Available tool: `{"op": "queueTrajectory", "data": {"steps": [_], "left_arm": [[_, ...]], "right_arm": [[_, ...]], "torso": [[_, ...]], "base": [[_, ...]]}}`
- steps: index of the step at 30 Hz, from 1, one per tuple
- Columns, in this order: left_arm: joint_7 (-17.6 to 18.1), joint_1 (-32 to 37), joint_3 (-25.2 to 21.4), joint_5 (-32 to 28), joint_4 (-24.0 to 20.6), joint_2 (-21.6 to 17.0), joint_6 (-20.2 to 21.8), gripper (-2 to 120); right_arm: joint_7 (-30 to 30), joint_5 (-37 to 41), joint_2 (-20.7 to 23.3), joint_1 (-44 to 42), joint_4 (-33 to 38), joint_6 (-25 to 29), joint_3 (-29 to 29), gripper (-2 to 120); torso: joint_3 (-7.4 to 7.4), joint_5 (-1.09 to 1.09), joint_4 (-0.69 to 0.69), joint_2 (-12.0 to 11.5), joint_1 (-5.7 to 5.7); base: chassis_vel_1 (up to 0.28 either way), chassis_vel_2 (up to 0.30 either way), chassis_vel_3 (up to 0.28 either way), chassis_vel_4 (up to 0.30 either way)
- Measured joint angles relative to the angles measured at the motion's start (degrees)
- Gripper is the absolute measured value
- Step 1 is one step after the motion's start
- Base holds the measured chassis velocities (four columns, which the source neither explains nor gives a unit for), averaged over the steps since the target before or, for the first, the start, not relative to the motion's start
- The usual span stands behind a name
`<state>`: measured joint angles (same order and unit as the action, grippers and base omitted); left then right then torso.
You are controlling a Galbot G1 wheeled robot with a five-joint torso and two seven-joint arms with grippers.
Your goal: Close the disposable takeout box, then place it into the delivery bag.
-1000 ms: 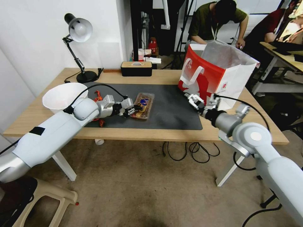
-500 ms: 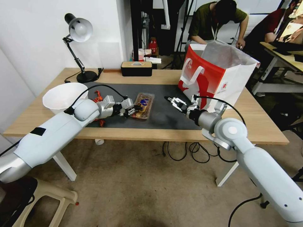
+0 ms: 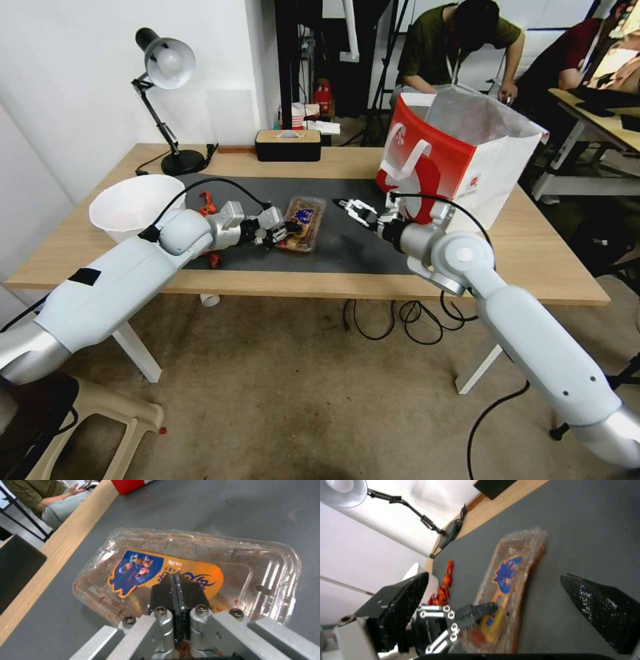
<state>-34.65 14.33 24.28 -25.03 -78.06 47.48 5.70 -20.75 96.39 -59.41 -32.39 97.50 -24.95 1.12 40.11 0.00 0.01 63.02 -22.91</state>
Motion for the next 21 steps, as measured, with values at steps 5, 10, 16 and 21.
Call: {"op": "queueTrajectory", "data": {"steps": [5,10,16,21], "left_arm": [[0.2,0.2,0.0,-0.1,0.0,0.3,-0.1,0],[0.3,0.0,0.0,-0.2,0.1,0.5,-0.1,0],[0.5,-0.8,0.6,-0.4,0.8,0.7,-0.2,0],[0.5,-0.9,0.6,-0.5,1.2,0.9,-0.4,0]], "right_arm": [[-1.6,-0.4,-2.0,2.9,-3.0,-1.0,2.3,100],[-2.6,-1.3,-3.0,3.1,-4.4,-1.7,2.9,100],[-3.5,-1.9,-4.8,3.7,-6.9,-2.4,3.5,100],[-4.4,-2.6,-6.4,3.9,-8.2,-2.4,3.9,100]], "torso": [[0.0,-0.01,0.0,0.0,0.0],[0.0,0.0,-0.01,0.0,0.0],[0.0,-0.01,-0.01,0.0,-0.01],[0.0,-0.01,-0.01,0.0,-0.01]], "base": [[0.0,0.0,0.0,0.0],[0.0,0.0,0.0,0.0],[0.0,0.0,0.0,0.0],[0.0,0.0,0.0,0.0]]}}
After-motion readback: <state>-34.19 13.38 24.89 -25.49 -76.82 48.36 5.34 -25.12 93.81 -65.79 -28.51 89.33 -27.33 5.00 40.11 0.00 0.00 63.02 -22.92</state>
